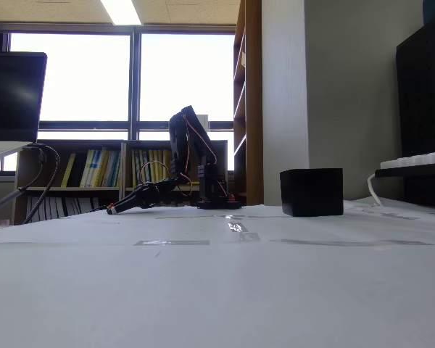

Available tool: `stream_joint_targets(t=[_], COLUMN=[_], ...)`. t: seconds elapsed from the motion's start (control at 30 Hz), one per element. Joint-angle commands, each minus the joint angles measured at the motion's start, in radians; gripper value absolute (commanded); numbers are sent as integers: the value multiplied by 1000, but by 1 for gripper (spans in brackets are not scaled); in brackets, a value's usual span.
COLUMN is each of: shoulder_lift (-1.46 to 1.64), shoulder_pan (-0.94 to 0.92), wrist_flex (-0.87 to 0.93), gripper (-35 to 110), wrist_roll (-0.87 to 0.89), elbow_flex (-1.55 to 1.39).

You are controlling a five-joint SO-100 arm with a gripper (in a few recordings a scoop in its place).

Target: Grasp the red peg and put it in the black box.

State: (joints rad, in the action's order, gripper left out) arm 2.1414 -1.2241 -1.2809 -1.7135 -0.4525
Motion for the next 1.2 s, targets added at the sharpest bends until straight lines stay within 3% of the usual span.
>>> stream_joint_targets(t=[0.0, 0.37, 0.5, 0.57, 0.83, 1.17], shoulder_lift=[6, -94, -347, -489, -930, -974], shoulder_pan=[-17, 21, 106, 144, 298, 563], wrist_flex=[-6, -15, 196, 426, 1623, 2638], gripper=[6, 0, 0, 0, 0, 0], wrist_roll=[0, -66, -100, -67, 66, 262], elbow_flex=[-12, 23, 103, 60, -373, -1098])
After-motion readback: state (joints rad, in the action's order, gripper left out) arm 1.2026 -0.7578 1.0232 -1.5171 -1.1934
